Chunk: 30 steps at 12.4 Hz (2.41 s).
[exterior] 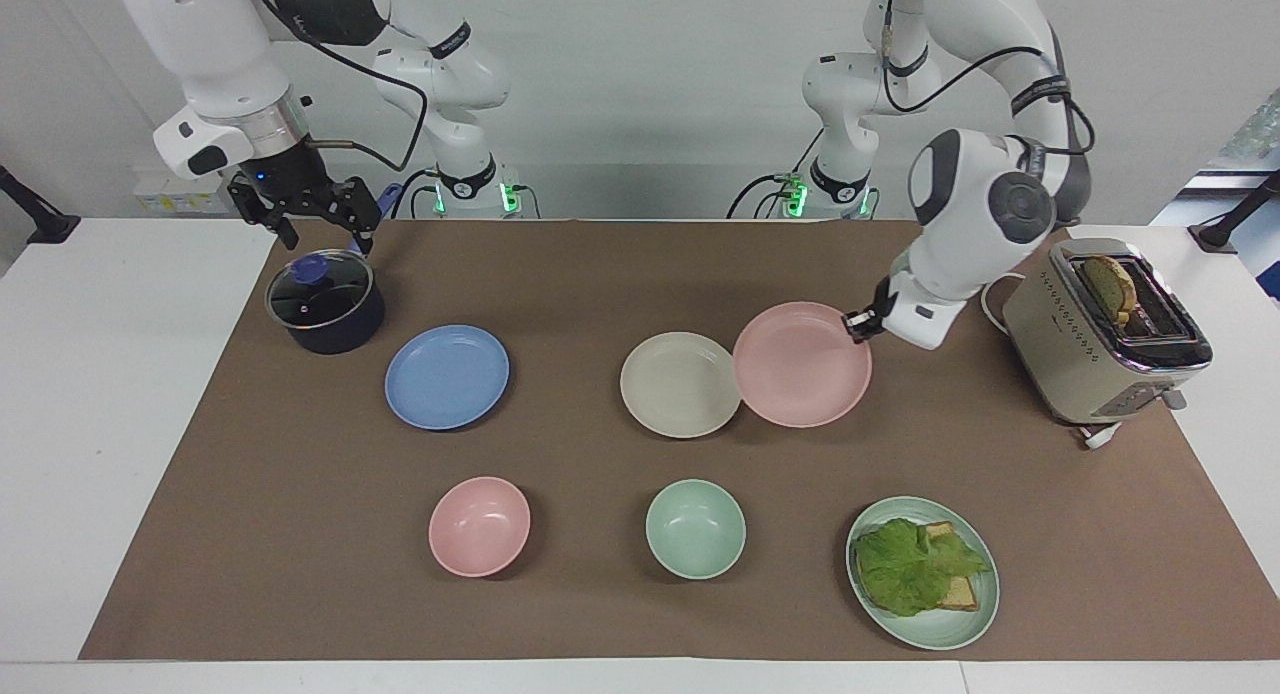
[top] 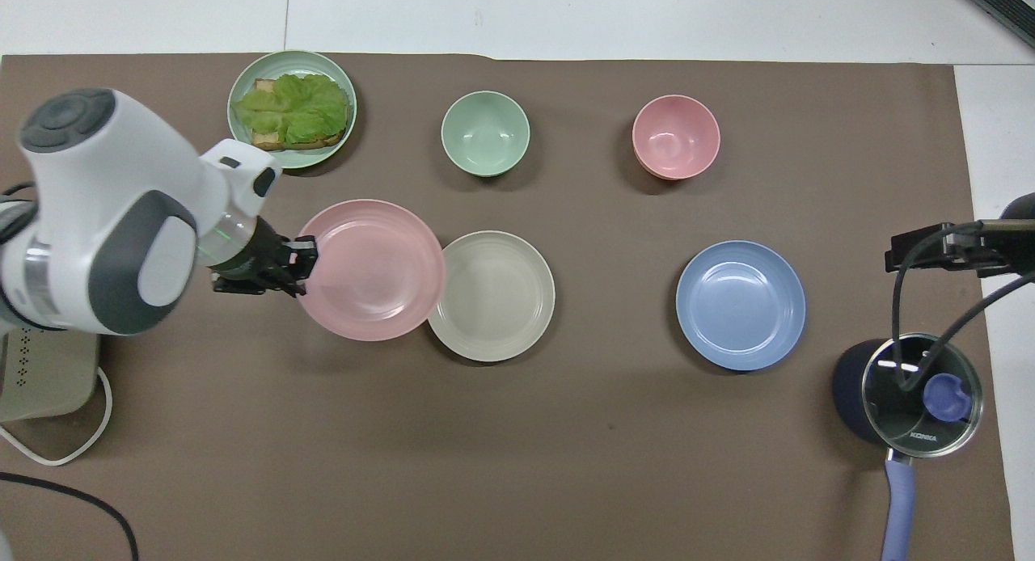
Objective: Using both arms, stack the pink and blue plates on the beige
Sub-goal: 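Grasp the pink plate rim and carry it onto the beige plate, then release the pink plate with the left gripper while the right gripper reaches the blue plate, then grasp the blue plate rim with the right gripper and carry it onto the pink plate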
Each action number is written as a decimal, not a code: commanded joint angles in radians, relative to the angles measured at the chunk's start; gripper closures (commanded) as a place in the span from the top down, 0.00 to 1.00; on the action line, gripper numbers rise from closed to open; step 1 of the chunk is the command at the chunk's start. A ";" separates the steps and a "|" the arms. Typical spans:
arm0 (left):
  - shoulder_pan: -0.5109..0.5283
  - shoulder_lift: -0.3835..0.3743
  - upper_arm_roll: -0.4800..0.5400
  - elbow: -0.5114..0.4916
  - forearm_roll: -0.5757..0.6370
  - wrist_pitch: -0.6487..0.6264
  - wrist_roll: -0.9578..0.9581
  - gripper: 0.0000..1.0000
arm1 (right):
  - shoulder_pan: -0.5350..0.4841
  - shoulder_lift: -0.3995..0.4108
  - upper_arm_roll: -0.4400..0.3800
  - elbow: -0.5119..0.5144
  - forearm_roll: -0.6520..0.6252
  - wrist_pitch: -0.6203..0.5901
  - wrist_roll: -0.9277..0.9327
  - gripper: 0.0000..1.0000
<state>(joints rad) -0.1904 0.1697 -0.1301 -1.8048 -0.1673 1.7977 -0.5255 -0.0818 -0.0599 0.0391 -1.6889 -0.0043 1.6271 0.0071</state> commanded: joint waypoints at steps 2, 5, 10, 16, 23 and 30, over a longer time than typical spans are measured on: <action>-0.170 0.013 0.021 -0.112 -0.040 0.216 -0.093 0.00 | -0.039 -0.041 0.002 -0.130 0.024 0.077 -0.116 1.00; -0.205 0.036 0.020 -0.153 -0.067 0.348 -0.091 0.36 | -0.070 -0.040 0.001 -0.254 0.084 0.230 -0.194 1.00; -0.149 0.031 0.036 -0.134 -0.046 0.287 -0.082 1.00 | -0.070 0.044 0.001 -0.437 0.136 0.491 -0.262 1.00; 0.173 -0.116 0.036 -0.048 0.075 0.056 0.305 1.00 | -0.117 0.181 0.002 -0.537 0.210 0.655 -0.361 0.83; 0.247 -0.115 0.035 0.211 0.150 -0.078 0.549 1.00 | -0.118 0.195 0.002 -0.549 0.254 0.640 -0.380 0.07; 0.233 -0.114 0.021 0.268 0.140 -0.153 0.472 1.00 | -0.061 0.137 0.025 -0.424 0.313 0.501 -0.278 0.00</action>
<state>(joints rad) 0.0475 0.0379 -0.1094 -1.5662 -0.0407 1.6734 -0.0378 -0.1816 0.0945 0.0500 -2.1572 0.2764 2.1747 -0.3292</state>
